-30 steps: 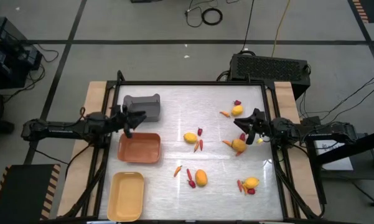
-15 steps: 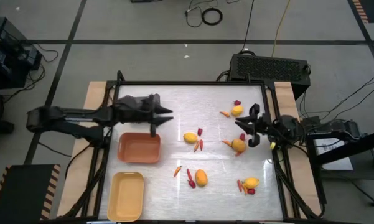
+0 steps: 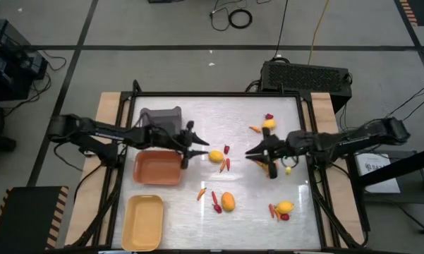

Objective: Sort produce into baskets
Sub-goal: Put the lemon into the black bin

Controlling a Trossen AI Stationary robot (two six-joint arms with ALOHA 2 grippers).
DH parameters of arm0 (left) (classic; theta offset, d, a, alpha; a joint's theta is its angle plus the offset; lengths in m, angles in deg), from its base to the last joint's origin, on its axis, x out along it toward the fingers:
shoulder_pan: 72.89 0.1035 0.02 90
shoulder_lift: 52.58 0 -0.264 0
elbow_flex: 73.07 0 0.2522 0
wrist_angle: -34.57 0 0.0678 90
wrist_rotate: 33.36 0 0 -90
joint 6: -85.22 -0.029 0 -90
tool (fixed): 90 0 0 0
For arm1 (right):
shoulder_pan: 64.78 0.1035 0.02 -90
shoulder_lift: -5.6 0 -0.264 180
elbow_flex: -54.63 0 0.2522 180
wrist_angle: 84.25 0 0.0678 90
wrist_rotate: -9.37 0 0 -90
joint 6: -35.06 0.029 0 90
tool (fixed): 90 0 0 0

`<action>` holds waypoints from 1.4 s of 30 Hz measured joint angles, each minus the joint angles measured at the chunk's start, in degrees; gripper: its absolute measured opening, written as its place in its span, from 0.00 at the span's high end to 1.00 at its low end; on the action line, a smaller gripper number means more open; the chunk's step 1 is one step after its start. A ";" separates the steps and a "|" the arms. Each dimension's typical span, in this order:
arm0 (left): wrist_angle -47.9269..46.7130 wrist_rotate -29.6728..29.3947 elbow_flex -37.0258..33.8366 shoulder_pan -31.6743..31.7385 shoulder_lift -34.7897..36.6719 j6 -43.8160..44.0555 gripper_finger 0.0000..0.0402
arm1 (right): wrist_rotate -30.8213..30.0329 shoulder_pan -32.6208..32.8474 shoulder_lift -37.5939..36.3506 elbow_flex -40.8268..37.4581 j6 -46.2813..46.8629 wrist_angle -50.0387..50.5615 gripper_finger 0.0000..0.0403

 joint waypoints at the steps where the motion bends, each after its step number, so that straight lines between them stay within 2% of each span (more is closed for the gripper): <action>1: 0.14 -0.03 0.05 -0.63 -1.18 -1.55 0.63 | 0.00 0.65 2.12 1.30 0.14 0.00 0.84; 6: -3.59 -4.91 3.55 -2.51 -7.87 -3.49 0.63 | -0.14 4.15 10.97 6.15 1.42 0.19 0.84; 11: -19.42 -6.65 15.12 -2.95 -15.04 -4.94 0.60 | -0.10 6.27 16.47 9.79 1.43 3.57 0.84; 15: -31.46 -6.81 24.40 -3.12 -19.77 -6.60 0.51 | -0.20 6.34 17.74 12.02 0.47 8.61 0.84; 22: -37.51 -11.07 31.63 -3.03 -25.53 -6.95 0.30 | -0.23 6.04 17.72 12.25 -3.14 10.79 0.84; 26: -43.48 -11.19 35.84 -2.65 -28.63 -6.89 0.20 | -0.22 6.04 17.72 12.25 -2.74 14.40 0.84; 31: -45.74 -7.58 38.32 -1.41 -33.05 -7.84 0.16 | -0.22 6.04 17.72 12.25 -2.86 15.96 0.84; 42: -46.08 -6.73 38.52 1.05 -37.51 -8.22 0.16 | -0.28 5.42 17.72 12.25 -7.61 15.71 0.84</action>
